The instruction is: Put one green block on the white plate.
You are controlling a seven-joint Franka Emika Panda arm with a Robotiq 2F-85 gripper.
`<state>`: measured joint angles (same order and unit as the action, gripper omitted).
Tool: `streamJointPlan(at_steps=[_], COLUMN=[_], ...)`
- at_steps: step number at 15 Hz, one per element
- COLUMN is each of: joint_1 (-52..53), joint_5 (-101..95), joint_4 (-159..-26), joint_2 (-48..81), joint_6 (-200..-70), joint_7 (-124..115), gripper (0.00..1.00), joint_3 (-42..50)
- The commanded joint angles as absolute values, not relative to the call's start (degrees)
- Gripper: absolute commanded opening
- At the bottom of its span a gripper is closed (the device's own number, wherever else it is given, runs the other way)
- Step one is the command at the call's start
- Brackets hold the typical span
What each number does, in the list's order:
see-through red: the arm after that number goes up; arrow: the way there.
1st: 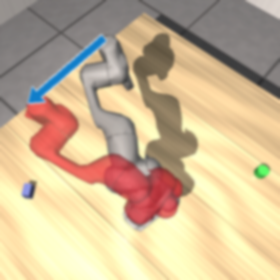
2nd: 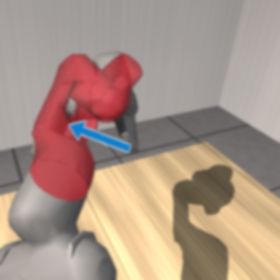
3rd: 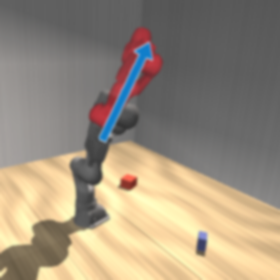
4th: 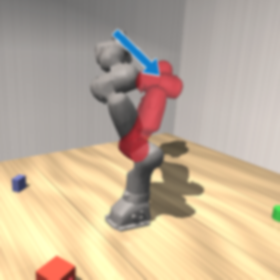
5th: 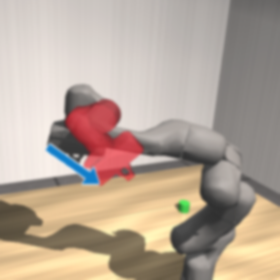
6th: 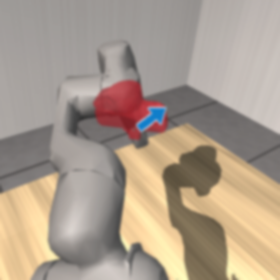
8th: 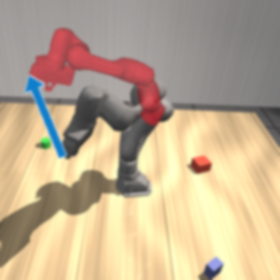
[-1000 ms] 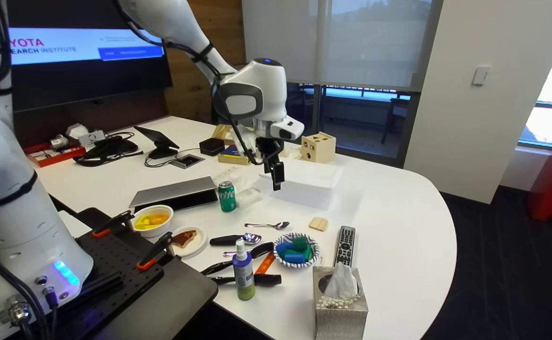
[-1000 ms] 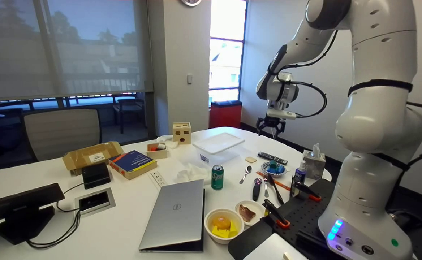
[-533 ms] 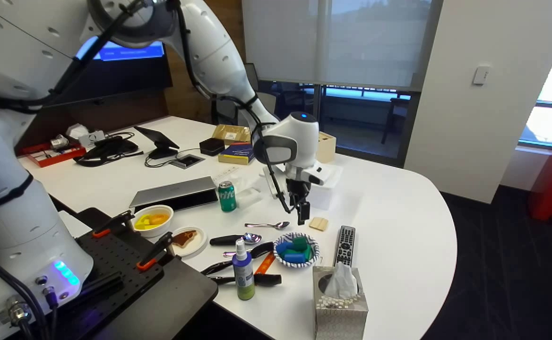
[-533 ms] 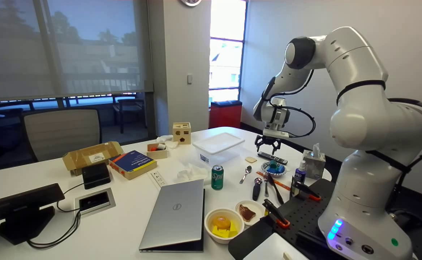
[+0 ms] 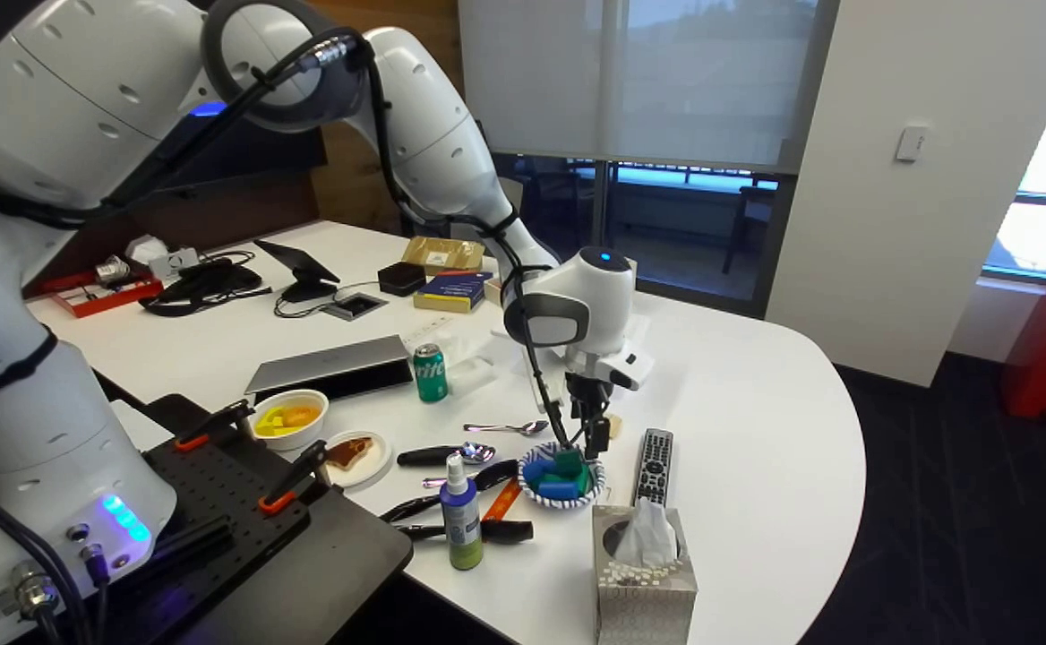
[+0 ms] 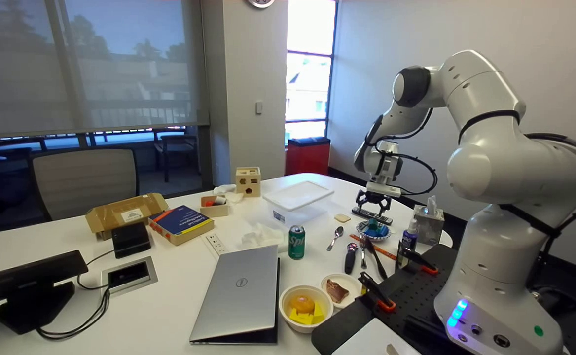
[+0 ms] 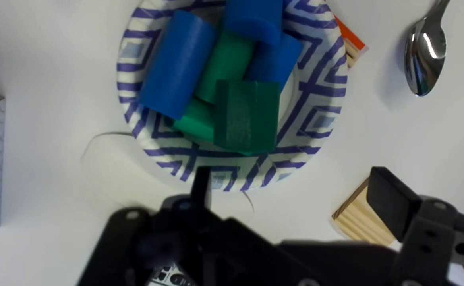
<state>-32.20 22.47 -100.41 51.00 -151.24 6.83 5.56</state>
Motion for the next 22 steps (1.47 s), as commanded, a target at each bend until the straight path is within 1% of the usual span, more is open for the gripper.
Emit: streamJointPlan(at_steps=[1,5,9,10,11,12,15,18,22], joint_1=[-35.8,-37.3,-37.6,-37.7,-37.5,-37.4,-37.0,-36.4,-35.8], joint_5=[24.2,24.1,23.9,23.9,23.7,23.5,23.1,22.4,21.2], joint_4=[-101.3,-101.2,-102.6,-103.0,-103.4,-103.7,-104.0,-103.7,-106.6], joint_2=[51.0,52.9,52.7,52.5,52.1,51.9,51.7,51.5,46.4], joint_6=[-151.3,-150.8,-151.1,-151.4,-151.3,-151.4,-151.3,-150.7,-148.5], joint_7=[8.3,7.5,6.9,6.7,6.4,6.1,5.7,5.6,6.5], gripper=[1.0,1.0,1.0,0.75,0.72,0.66,0.4,0.18,0.18], joint_3=[1.9,0.1,0.2,0.3,0.7,1.0,1.8,2.3,2.4])
